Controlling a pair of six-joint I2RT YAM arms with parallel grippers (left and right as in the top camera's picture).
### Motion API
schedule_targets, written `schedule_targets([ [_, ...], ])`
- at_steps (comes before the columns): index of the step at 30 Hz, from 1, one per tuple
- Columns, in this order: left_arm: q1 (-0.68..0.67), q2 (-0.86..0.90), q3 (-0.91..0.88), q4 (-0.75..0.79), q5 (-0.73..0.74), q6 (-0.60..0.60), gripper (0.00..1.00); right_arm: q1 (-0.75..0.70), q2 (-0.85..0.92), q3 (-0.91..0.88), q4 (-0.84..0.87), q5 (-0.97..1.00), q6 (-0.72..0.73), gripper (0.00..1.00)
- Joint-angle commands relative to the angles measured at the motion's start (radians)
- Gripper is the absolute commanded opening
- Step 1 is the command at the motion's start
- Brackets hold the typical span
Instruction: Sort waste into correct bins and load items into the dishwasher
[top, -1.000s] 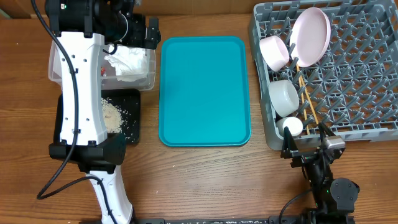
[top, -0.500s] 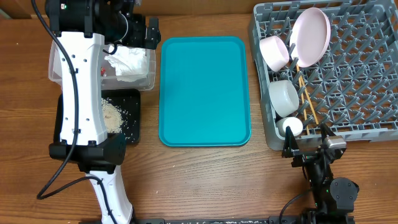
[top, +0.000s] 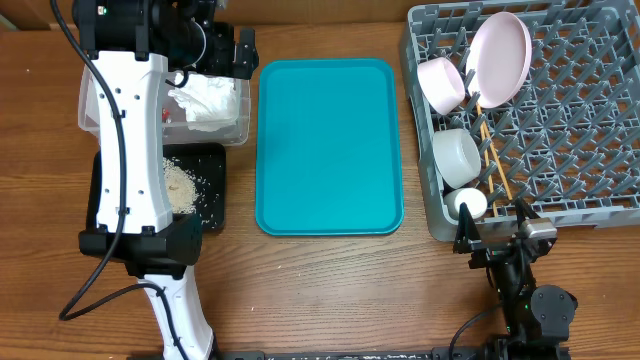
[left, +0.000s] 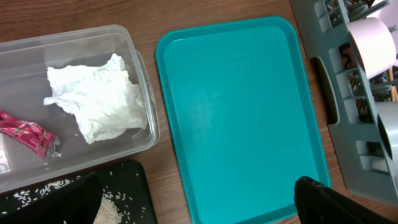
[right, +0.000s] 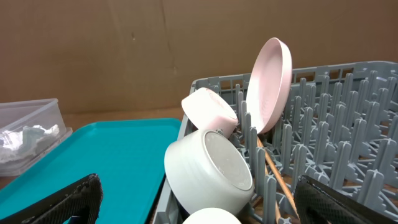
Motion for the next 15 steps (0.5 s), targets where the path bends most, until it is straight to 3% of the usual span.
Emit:
schedule_targets([
  [1, -0.01, -0.018, 0.013, 0.004, -0.002, -0.006, 1.0, 0.0, -0.012, -0.01, 0.003, 0.013, 0.005, 1.0],
  [8, -0.011, -0.064, -0.018, 0.072, -0.032, -0.006, 1.0, 0.0, -0.012, -0.01, 0.003, 0.013, 0.005, 1.0],
  [13, -0.019, -0.261, -0.315, 0.476, 0.014, -0.009, 1.0, 0.0, -0.012, -0.01, 0.003, 0.013, 0.005, 1.0],
  [15, -0.02, -0.416, -0.559, 0.71, 0.004, -0.005, 1.0, 0.0, -0.012, -0.01, 0.003, 0.013, 0.005, 1.0],
])
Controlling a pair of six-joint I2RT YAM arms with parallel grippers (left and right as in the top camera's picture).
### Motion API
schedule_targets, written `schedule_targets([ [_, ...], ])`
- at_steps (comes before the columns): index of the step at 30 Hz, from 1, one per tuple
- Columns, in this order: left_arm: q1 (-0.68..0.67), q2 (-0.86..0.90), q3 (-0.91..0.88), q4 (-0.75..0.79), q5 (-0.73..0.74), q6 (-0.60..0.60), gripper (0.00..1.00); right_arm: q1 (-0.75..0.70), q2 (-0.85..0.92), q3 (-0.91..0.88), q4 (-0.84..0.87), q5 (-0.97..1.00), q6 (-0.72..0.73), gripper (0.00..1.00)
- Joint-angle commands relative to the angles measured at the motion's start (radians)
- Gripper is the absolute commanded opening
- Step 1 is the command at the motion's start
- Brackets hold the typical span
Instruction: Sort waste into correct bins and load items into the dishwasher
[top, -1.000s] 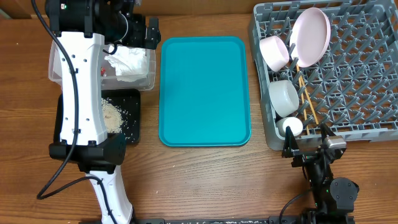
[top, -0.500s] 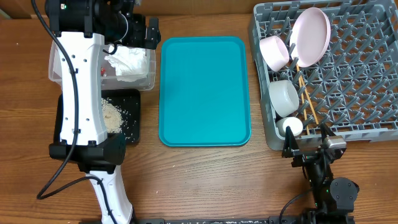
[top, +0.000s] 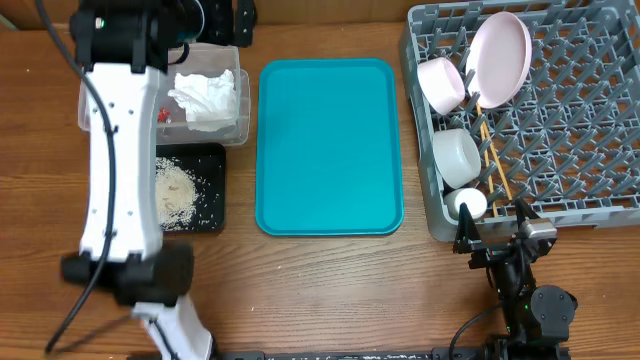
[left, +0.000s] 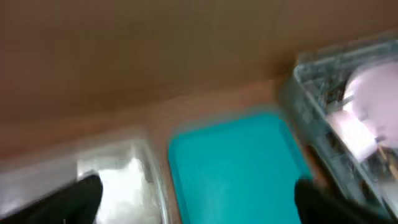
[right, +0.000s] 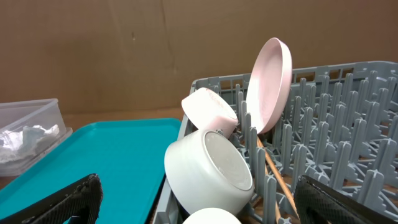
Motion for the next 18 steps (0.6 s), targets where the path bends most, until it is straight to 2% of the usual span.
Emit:
schedule_targets([
  [1, -0.009, -0.242, -0.272, 0.193, -0.002, -0.004, 1.0, 0.0, -0.012, -0.01, 0.003, 0.013, 0.005, 1.0],
  [6, -0.004, -0.518, -0.666, 0.395, -0.101, 0.003, 1.0, 0.0, -0.012, -0.01, 0.003, 0.013, 0.005, 1.0],
  [11, 0.021, -0.816, -1.096, 0.621, -0.055, 0.107, 1.0, 0.0, -0.012, -0.01, 0.003, 0.013, 0.005, 1.0],
  [18, 0.062, -1.168, -1.602, 0.866, -0.044, 0.122, 1.0, 0.0, -0.012, -0.01, 0.003, 0.013, 0.005, 1.0],
])
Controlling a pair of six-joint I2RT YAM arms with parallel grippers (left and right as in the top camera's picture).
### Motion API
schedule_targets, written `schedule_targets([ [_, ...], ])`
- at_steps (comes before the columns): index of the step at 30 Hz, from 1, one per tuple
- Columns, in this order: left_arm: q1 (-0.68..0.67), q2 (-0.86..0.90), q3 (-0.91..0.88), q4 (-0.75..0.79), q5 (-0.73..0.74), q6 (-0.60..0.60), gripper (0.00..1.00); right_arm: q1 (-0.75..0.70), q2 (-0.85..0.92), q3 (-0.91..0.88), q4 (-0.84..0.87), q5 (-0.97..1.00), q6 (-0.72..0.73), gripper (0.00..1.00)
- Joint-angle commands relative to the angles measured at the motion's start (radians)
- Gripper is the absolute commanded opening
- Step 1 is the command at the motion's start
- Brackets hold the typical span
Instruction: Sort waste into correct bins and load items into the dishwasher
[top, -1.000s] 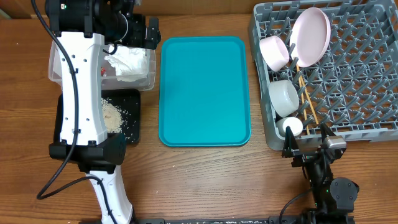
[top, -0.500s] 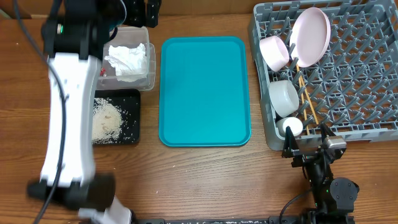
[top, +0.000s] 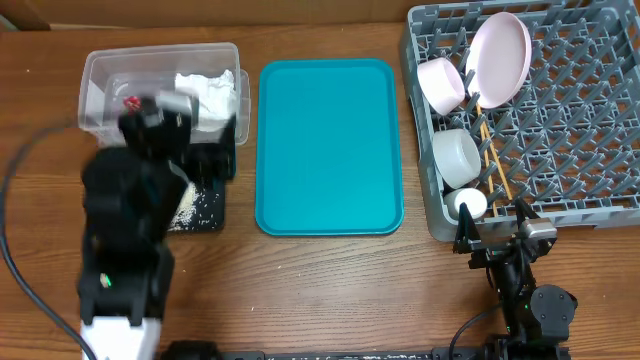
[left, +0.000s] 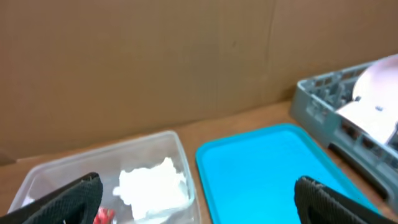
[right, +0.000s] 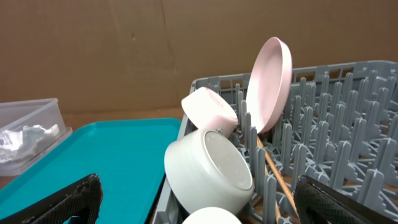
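The clear waste bin (top: 95, 70) at the far left holds a crumpled white tissue (top: 205, 95) and a red wrapper (top: 129, 101). In front of it lies a black tray (top: 207, 212) with spilled rice (top: 185, 205), mostly covered by my left arm. My left gripper (top: 212, 162) hangs open and empty over the seam between bin and black tray; its wrist view faces the tissue (left: 152, 183). The grey dish rack (top: 600, 120) carries a pink plate (top: 500, 58), pink cup (top: 440, 85), white bowl (top: 455, 157), white cup (top: 466, 204) and chopsticks (top: 493, 160). My right gripper (top: 490, 228) rests open at the rack's near left corner.
A bare teal serving tray (top: 330, 145) lies in the middle between the bins and the rack. A brown cardboard wall (left: 186, 56) closes the far side of the table. Bare wood runs along the front edge.
My left arm has drawn back towards the near side: its gripper was above the far end of the clear bin and now sits over the bin's near edge. Right arm unchanged.
First my left gripper stood open over the clear bin, looking down on the tissue and wrapper. Then it was above the bin's far end, its view blurred and tilted up. Now it sits pulled back and level, empty. The rack and right arm stayed the same.
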Motion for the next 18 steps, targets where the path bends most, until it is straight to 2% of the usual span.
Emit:
schedule_targets([
  [1, 0.02, -0.181, -0.246, 0.092, 0.013, 0.035, 1.0, 0.0, -0.012, -0.01, 0.004, 0.012, 0.005, 1.0],
  [3, 0.029, -0.31, -0.399, 0.153, 0.013, 0.035, 1.0, 0.0, -0.012, -0.01, 0.004, 0.012, 0.005, 1.0],
  [8, 0.06, -0.542, -0.617, 0.222, 0.013, 0.035, 1.0, 0.0, -0.012, -0.01, 0.004, 0.012, 0.005, 1.0],
  [13, 0.093, -0.719, -0.746, 0.231, 0.013, 0.034, 1.0, 0.0, -0.012, -0.01, 0.004, 0.012, 0.005, 1.0],
  [18, 0.098, -0.803, -0.835, 0.246, 0.013, 0.035, 1.0, 0.0, -0.012, -0.01, 0.004, 0.012, 0.005, 1.0],
])
